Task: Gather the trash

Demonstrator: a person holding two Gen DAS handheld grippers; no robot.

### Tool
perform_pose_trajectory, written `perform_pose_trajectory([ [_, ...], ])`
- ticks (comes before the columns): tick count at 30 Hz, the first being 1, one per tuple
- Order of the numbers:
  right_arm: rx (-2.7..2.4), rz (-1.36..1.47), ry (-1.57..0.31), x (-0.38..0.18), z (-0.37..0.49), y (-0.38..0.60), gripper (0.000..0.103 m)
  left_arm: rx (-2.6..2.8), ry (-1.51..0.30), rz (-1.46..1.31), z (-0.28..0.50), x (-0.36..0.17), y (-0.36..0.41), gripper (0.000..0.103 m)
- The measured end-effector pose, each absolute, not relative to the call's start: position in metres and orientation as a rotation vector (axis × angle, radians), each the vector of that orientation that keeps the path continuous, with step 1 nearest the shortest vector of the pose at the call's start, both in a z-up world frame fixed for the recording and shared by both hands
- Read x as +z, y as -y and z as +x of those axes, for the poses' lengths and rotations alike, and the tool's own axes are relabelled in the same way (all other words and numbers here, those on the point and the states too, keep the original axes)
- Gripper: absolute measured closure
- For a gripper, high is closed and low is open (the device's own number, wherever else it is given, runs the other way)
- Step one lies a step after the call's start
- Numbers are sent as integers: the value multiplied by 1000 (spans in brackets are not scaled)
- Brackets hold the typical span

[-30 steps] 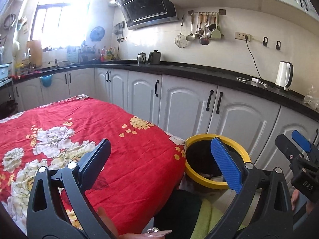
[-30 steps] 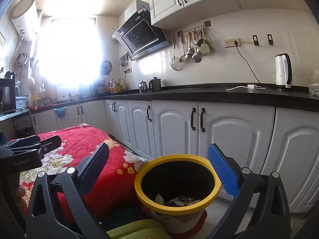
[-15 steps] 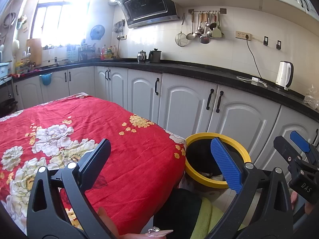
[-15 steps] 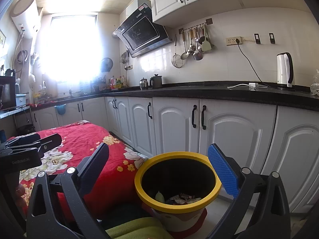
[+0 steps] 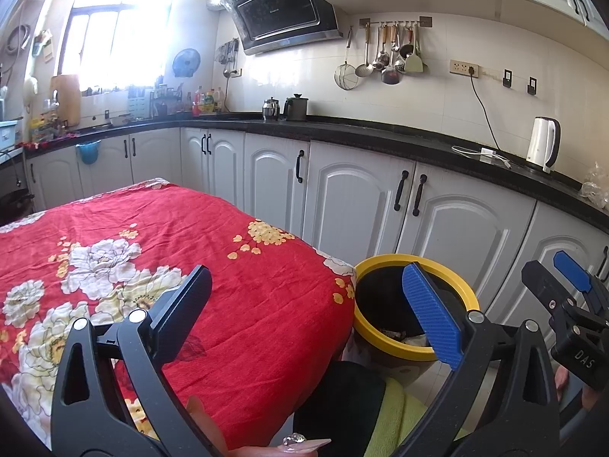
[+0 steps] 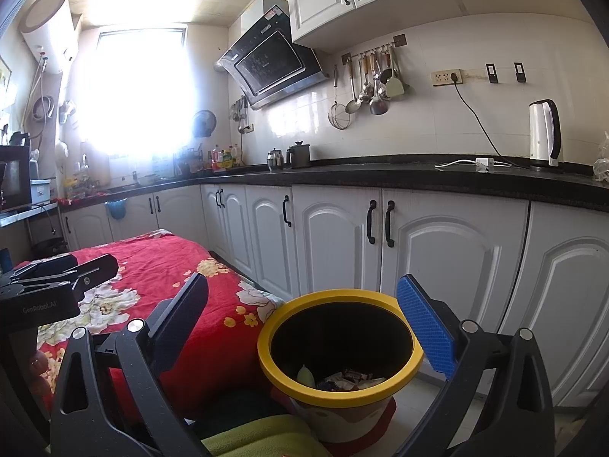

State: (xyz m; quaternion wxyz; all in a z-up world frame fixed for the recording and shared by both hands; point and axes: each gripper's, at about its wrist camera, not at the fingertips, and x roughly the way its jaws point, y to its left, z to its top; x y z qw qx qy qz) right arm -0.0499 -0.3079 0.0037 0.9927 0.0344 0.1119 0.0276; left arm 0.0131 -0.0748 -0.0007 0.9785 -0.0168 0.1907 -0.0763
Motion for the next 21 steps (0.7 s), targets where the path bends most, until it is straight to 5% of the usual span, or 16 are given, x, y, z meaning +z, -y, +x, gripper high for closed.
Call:
perform_pose_trajectory([
  [21, 57, 70, -225, 3, -49, 308, 6, -153, -386, -31, 13, -1, 75, 11],
])
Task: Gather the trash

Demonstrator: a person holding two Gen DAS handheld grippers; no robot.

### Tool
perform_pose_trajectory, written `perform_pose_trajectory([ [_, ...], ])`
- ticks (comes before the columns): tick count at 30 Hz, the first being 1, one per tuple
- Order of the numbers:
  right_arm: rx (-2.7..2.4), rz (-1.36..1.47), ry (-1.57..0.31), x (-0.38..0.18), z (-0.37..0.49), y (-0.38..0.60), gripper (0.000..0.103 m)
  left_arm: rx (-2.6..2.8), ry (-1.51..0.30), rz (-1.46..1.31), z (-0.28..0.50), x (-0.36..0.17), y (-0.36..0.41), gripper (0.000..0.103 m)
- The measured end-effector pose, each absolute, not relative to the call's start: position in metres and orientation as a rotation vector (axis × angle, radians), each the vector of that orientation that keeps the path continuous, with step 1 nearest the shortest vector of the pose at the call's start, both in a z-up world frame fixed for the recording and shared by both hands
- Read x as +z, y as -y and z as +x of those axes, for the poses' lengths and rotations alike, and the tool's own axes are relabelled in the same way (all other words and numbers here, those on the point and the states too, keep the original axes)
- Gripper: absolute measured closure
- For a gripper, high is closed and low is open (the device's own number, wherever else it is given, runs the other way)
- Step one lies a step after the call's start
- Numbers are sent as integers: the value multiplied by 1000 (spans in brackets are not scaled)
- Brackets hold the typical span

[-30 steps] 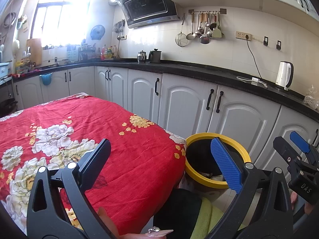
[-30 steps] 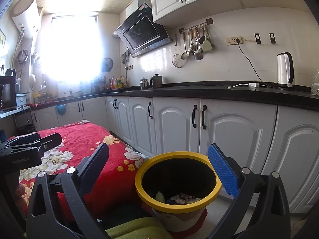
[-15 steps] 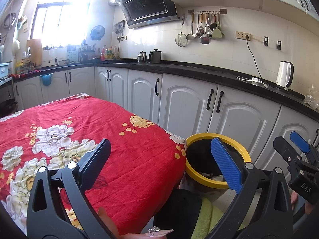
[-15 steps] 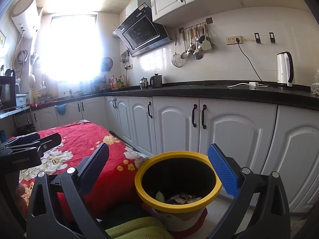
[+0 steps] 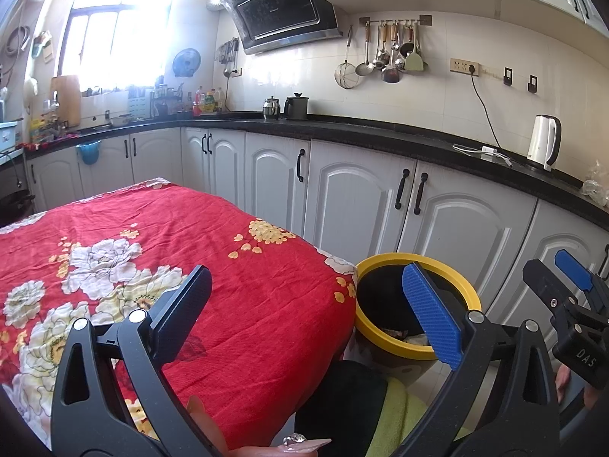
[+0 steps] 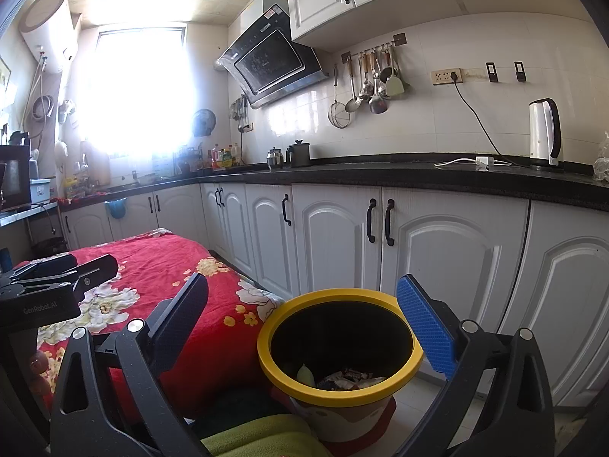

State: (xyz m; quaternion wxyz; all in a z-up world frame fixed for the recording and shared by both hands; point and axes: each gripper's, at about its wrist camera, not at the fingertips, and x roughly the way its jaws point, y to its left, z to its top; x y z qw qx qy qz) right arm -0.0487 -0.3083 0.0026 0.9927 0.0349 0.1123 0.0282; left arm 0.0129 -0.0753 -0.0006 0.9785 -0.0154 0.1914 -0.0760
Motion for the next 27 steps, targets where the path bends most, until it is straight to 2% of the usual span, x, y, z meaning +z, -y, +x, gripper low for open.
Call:
perform_pose_trajectory([
  [15, 49, 68, -265, -5, -41, 300, 6, -175, -453, -15, 22, -11, 71, 11],
  [18, 82, 65, -268, 3, -32, 291, 6, -168, -505, -64, 26, -7, 49, 11],
  [21, 204, 22, -283, 15, -13, 249, 6, -35, -530, -105, 25, -2, -10, 11],
  [27, 707, -94, -501, 15, 33, 39, 6, 531, -580, -213, -10, -7, -204, 11],
])
